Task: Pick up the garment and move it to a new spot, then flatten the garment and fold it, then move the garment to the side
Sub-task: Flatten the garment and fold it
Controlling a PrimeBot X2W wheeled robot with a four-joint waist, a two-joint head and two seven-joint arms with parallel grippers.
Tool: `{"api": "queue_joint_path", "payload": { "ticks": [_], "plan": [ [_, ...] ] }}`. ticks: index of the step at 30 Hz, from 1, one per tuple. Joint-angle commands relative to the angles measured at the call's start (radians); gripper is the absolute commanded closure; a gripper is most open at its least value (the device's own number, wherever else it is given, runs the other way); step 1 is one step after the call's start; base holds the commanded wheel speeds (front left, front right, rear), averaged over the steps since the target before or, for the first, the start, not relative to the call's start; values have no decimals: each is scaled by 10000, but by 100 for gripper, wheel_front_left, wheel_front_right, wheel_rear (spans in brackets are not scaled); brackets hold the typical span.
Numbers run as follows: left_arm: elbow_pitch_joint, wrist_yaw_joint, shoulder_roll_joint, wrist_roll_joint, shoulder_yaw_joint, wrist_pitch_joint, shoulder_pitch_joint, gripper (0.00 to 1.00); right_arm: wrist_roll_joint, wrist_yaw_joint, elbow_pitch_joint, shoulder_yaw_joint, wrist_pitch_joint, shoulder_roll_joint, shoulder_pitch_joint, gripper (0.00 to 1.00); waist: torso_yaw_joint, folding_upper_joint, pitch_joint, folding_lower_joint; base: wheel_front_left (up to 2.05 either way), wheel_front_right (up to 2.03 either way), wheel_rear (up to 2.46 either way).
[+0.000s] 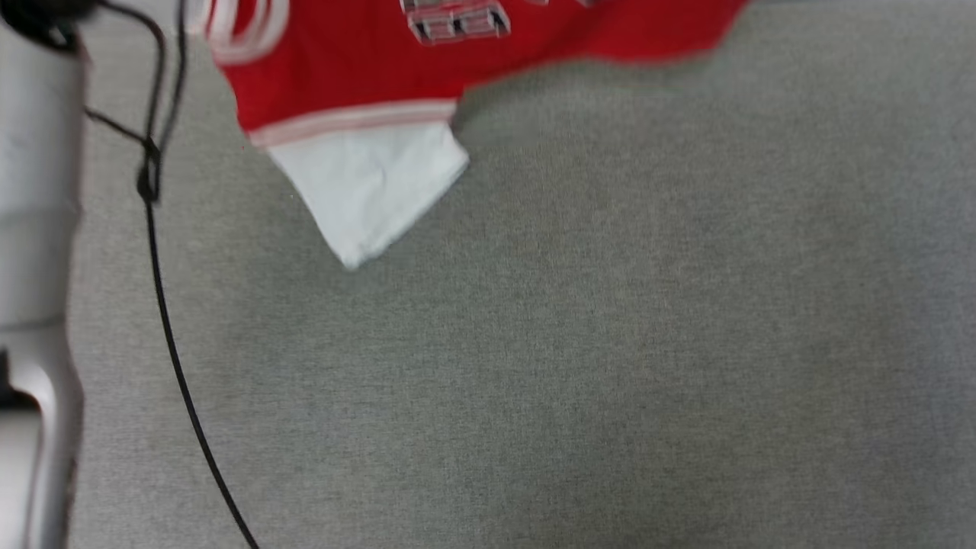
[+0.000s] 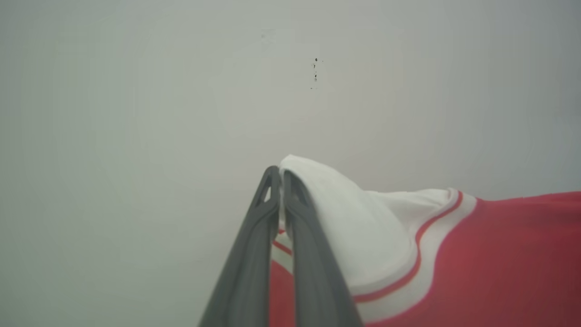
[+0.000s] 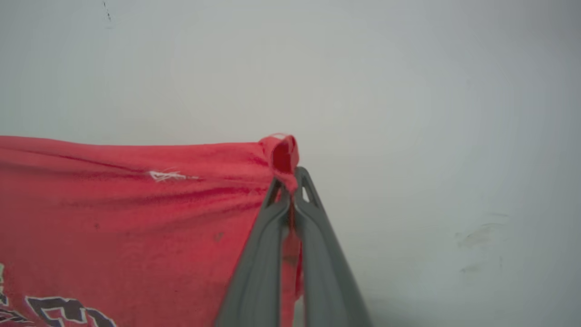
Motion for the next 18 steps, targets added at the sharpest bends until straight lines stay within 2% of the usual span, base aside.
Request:
{"api": "queue_joint_path", "payload": {
  "ticks": [1, 10, 18],
  "plan": [
    [200, -34, 70, 16, 97, -131, -355, 100, -76, -7, 109, -49, -68, -6, -326, 100, -66, -1, 364, -1, 0, 0, 0],
    [1558, -247, 185, -91, 291, -444, -1988, 100, 10, -10, 892, 56, -513, 99, -1802, 100, -148, -1, 1806, -1, 0, 0, 0],
    [2812, -655, -23, -401, 312, -751, -2099, 100, 491, -10, 1975, 697, -1099, 304, -2136, 100, -121, -1, 2836, -1, 0, 0, 0]
  ]
}}
